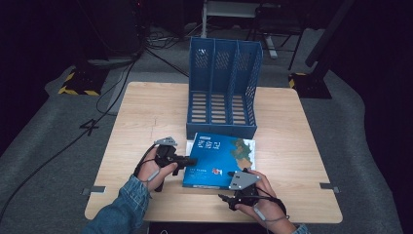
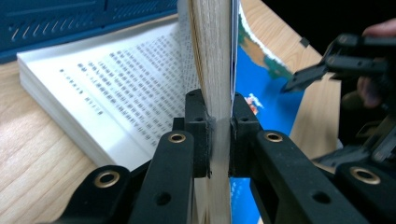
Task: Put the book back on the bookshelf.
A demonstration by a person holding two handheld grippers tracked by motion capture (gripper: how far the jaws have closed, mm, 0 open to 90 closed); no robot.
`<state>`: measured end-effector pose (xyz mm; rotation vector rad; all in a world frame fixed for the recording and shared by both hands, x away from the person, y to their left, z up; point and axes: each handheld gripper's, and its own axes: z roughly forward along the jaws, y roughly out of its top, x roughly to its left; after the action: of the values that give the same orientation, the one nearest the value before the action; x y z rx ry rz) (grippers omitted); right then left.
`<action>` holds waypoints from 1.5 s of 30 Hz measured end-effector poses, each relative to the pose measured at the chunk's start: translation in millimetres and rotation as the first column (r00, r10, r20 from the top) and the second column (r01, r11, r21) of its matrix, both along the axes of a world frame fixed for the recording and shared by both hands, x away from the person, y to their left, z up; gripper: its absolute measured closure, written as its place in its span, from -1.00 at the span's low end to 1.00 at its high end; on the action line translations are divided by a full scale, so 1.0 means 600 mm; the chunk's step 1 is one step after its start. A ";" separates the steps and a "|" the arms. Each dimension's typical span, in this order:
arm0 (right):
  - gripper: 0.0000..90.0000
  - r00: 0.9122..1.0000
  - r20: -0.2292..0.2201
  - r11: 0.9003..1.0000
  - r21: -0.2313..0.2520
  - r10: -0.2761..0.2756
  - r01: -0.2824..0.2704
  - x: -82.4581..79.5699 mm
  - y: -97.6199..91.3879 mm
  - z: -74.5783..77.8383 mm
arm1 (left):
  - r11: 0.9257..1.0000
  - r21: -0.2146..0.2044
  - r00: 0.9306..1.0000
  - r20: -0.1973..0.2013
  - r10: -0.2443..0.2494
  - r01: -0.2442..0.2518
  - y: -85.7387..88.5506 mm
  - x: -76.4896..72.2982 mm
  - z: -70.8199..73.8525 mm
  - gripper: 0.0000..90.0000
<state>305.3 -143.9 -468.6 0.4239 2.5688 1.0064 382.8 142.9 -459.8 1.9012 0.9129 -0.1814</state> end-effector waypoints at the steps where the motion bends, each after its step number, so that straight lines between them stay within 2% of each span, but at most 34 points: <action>1: -0.51 1.000 0.007 1.000 0.006 0.001 -0.002 -0.001 0.004 0.001 | 1.000 -0.005 1.000 -0.007 0.003 -0.003 -0.002 0.001 0.006 0.82; 7: -0.53 0.997 0.070 0.999 0.033 0.011 -0.014 -0.004 0.020 0.015 | 1.000 0.002 0.999 -0.038 0.003 -0.003 -0.019 0.006 0.041 0.82; 12: -0.54 0.995 0.104 0.998 0.058 0.010 -0.016 -0.004 0.029 0.027 | 0.999 0.040 0.999 -0.035 0.001 0.001 -0.033 0.007 0.065 0.82; 17: -0.56 0.991 0.134 0.998 0.065 0.012 -0.021 -0.003 0.043 0.032 | 0.998 0.068 0.999 -0.045 0.005 -0.002 -0.043 0.010 0.082 0.82; 21: -0.56 0.984 0.176 0.996 0.083 0.018 -0.033 -0.005 0.061 0.036 | 0.996 0.089 0.999 -0.051 0.010 -0.006 -0.053 0.012 0.096 0.82; 24: -0.57 0.983 0.184 0.994 0.105 0.014 -0.033 -0.003 0.074 0.035 | 0.995 0.104 0.998 -0.054 0.008 -0.002 -0.059 0.015 0.105 0.82; 28: -0.59 0.981 0.193 0.993 0.108 0.015 -0.036 -0.003 0.083 0.031 | 0.994 0.112 0.999 -0.044 0.012 -0.007 -0.064 0.012 0.110 0.82; 31: -0.61 0.968 0.249 0.996 0.085 -0.007 -0.015 -0.005 0.090 0.024 | 0.995 0.104 0.998 -0.056 0.012 -0.006 -0.062 0.012 0.106 0.82; 32: -0.61 0.968 0.249 0.996 0.085 -0.007 -0.015 -0.005 0.090 0.024 | 0.995 0.104 0.998 -0.056 0.012 -0.006 -0.062 0.012 0.106 0.82; 34: -0.67 0.963 0.270 0.996 0.085 -0.026 0.003 -0.005 0.095 0.017 | 0.995 0.102 0.998 -0.065 0.013 -0.006 -0.060 0.014 0.102 0.82; 36: -0.70 0.951 0.306 0.997 0.073 -0.047 0.025 -0.005 0.101 0.009 | 0.995 0.100 0.997 -0.079 0.015 -0.007 -0.058 0.015 0.098 0.82; 39: -0.97 0.946 0.315 0.996 0.066 -0.081 0.064 0.000 0.110 -0.004 | 0.995 0.098 0.996 -0.091 0.022 -0.013 -0.055 0.017 0.094 0.82; 40: -1.00 0.941 0.325 0.995 0.056 -0.093 0.079 0.002 0.114 -0.009 | 0.995 0.098 0.995 -0.097 0.025 -0.016 -0.055 0.017 0.092 0.82; 41: -1.00 0.930 0.350 0.994 0.051 -0.112 0.100 0.004 0.119 -0.014 | 0.994 0.105 0.994 -0.102 0.029 -0.019 -0.055 0.018 0.091 0.82; 42: -1.00 0.924 0.366 0.993 0.041 -0.114 0.107 0.006 0.122 -0.017 | 0.994 0.107 0.994 -0.105 0.032 -0.020 -0.054 0.019 0.088 0.82; 44: -1.00 0.918 0.375 0.992 0.044 -0.129 0.122 0.009 0.129 -0.022 | 0.995 0.101 0.992 -0.120 0.037 -0.025 -0.051 0.021 0.083 0.82; 45: -1.00 0.918 0.375 0.992 0.044 -0.129 0.122 0.009 0.129 -0.022 | 0.995 0.101 0.992 -0.120 0.037 -0.025 -0.051 0.021 0.083 0.82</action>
<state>310.8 -66.6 -482.1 0.3550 2.1611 0.9623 395.3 112.1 -409.9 1.9833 1.0507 -0.2396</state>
